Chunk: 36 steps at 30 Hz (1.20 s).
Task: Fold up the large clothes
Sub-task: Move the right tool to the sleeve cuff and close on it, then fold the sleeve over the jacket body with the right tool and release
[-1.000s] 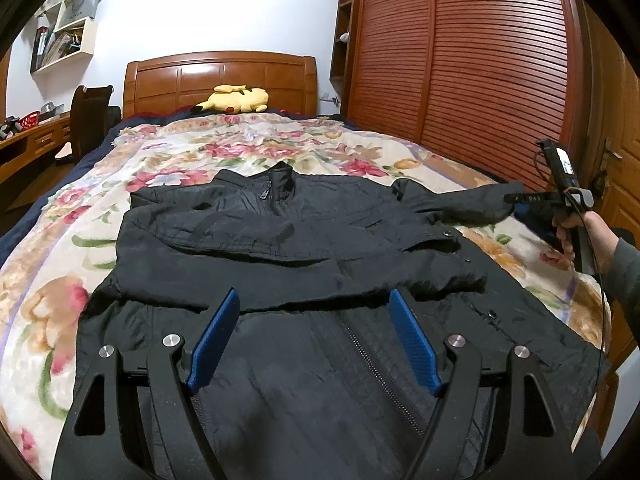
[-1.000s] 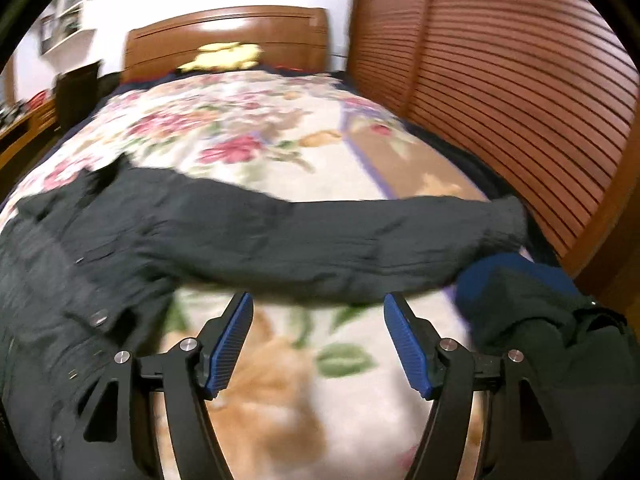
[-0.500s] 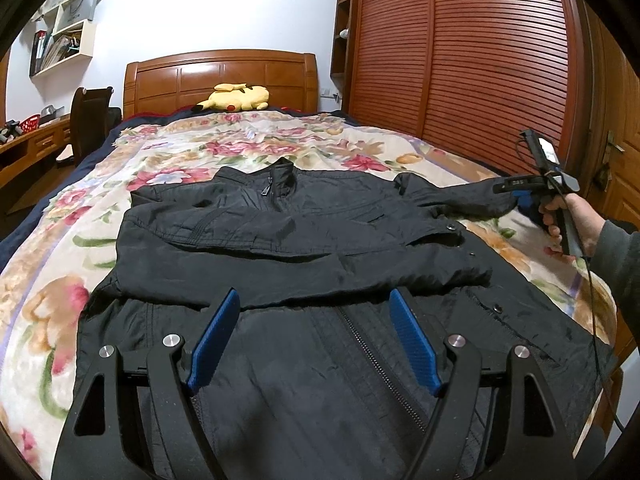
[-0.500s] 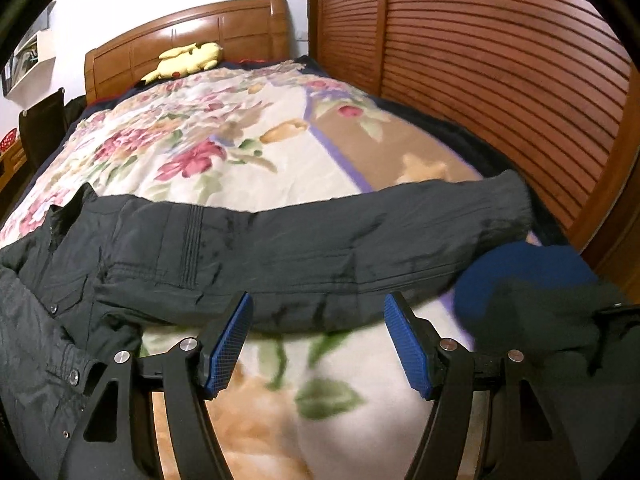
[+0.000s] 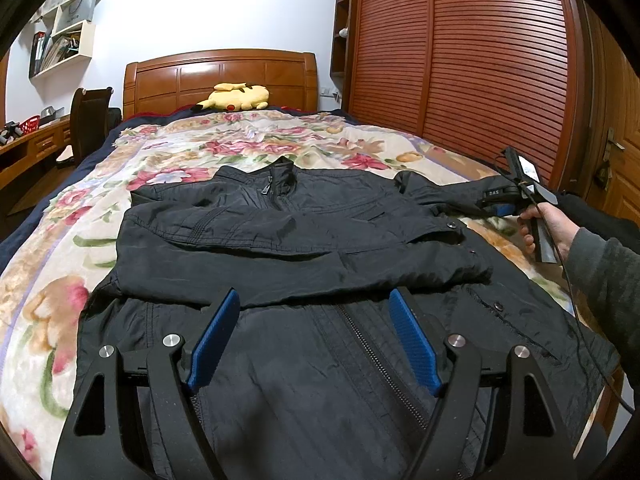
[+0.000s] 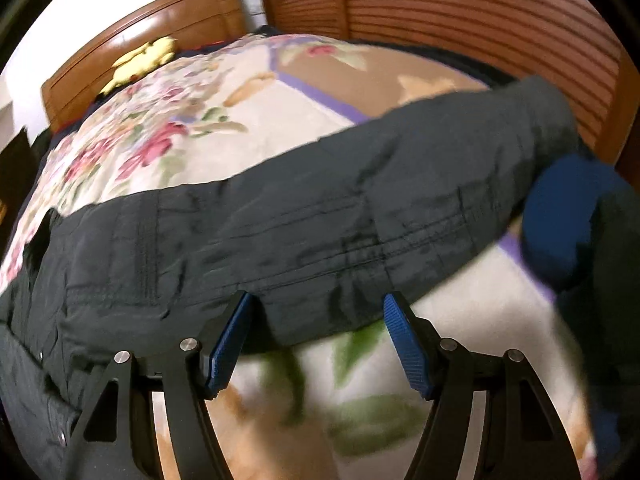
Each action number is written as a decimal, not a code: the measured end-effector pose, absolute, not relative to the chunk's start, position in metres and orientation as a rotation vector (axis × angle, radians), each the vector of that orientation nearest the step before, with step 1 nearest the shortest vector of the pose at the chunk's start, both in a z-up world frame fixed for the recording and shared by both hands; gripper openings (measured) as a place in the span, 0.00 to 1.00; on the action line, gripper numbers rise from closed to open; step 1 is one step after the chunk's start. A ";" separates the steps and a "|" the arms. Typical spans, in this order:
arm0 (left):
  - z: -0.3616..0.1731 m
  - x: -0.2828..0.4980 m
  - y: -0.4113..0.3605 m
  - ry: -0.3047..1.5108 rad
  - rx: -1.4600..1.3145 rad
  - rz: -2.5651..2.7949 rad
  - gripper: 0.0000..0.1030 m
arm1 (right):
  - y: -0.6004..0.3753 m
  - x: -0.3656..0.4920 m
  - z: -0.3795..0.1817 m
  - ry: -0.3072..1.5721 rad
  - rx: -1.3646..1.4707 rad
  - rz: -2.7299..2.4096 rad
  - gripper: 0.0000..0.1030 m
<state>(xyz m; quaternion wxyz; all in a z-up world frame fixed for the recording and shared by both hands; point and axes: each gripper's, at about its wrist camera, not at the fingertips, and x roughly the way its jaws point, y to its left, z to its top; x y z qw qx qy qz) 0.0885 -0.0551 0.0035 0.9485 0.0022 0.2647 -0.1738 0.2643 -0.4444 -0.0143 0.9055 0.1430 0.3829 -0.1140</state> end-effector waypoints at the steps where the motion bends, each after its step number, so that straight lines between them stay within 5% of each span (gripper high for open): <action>1: 0.003 0.089 -0.055 0.539 0.004 -0.353 0.76 | -0.446 0.266 -0.015 0.790 0.302 -0.236 0.68; 3: 0.004 0.088 -0.055 0.539 0.005 -0.354 0.76 | -0.446 0.270 -0.016 0.788 0.285 -0.239 0.60; 5: 0.004 0.088 -0.055 0.538 0.005 -0.353 0.76 | -0.439 0.269 -0.014 0.789 0.248 -0.233 0.30; 8: 0.004 0.088 -0.055 0.536 0.005 -0.353 0.76 | -0.423 0.267 -0.006 0.761 0.154 -0.228 0.11; 24: 0.005 0.085 -0.046 0.533 0.005 -0.330 0.76 | -0.313 0.178 0.087 0.519 -0.030 0.036 0.08; 36: 0.002 0.080 -0.040 0.545 0.010 -0.310 0.76 | -0.209 0.109 0.077 0.501 -0.168 0.305 0.08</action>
